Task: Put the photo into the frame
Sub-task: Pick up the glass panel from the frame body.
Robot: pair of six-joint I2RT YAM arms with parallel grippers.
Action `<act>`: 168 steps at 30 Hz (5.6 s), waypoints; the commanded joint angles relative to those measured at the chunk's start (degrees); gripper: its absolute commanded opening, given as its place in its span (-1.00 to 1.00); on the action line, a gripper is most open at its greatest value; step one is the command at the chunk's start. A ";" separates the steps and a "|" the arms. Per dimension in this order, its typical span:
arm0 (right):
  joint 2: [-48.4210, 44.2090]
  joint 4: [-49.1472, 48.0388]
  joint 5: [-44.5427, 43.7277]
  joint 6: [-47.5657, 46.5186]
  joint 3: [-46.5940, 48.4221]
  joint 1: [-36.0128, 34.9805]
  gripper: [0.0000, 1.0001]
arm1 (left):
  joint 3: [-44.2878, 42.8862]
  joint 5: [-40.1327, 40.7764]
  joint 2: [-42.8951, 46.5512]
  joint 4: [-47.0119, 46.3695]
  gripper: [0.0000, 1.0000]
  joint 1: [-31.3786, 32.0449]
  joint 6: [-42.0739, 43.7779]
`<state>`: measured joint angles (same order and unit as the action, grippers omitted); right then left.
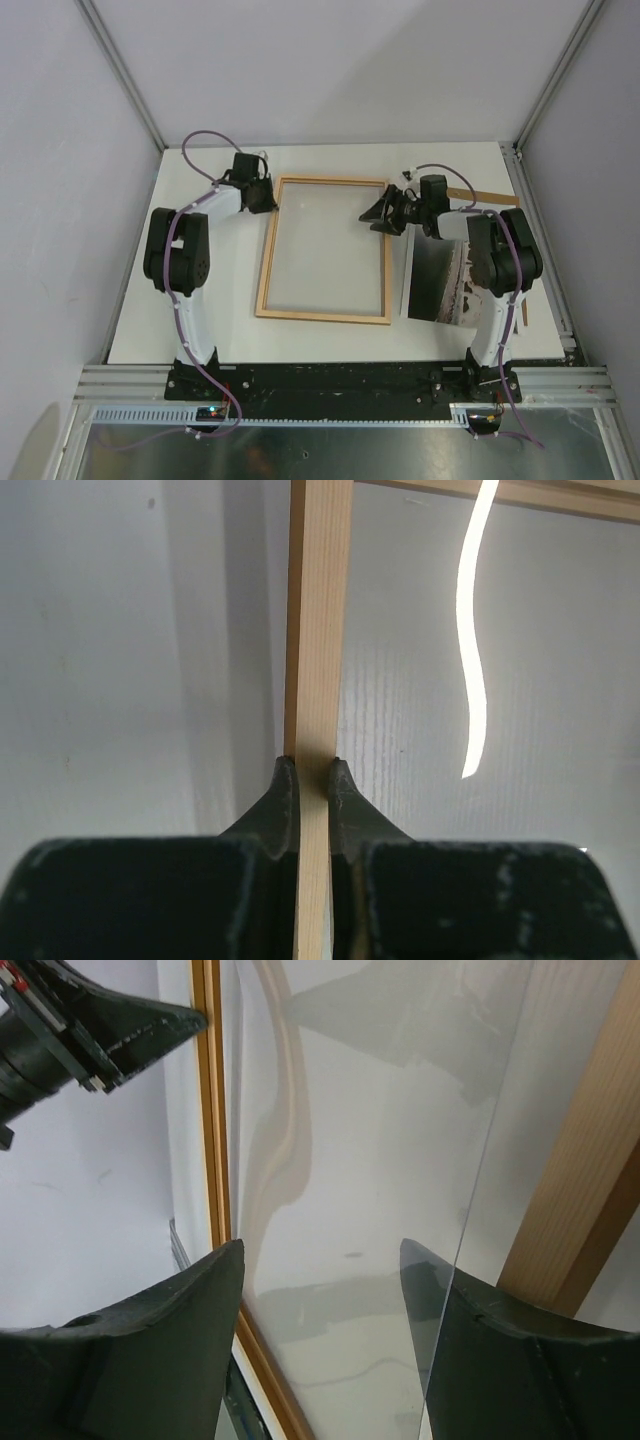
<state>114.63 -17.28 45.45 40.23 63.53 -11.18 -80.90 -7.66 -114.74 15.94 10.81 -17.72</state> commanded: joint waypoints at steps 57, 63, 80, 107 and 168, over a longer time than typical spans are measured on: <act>-18.95 8.34 0.28 -0.49 1.85 -3.39 -0.97 | -2.68 11.86 -3.18 7.16 -1.00 -3.55 -5.41; -17.06 12.39 -1.48 -4.47 3.31 -4.59 -0.76 | -3.55 9.62 -2.85 7.11 -1.00 -3.28 -4.40; -4.57 9.32 -1.80 -6.63 3.36 -4.92 -0.21 | -4.24 4.44 -3.84 5.94 -1.00 -2.96 -2.13; -14.73 14.37 -4.79 -9.60 5.06 -7.91 -1.00 | -3.38 10.48 -4.15 5.03 -1.00 -3.81 -5.87; -27.99 25.76 -4.79 -12.61 11.86 -2.60 -1.00 | -2.37 7.31 -2.68 3.81 -1.00 -1.46 6.97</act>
<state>89.14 15.16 37.60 23.66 73.87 -15.75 -81.80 3.68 -117.38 20.45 8.58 -19.05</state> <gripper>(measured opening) 0.009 0.203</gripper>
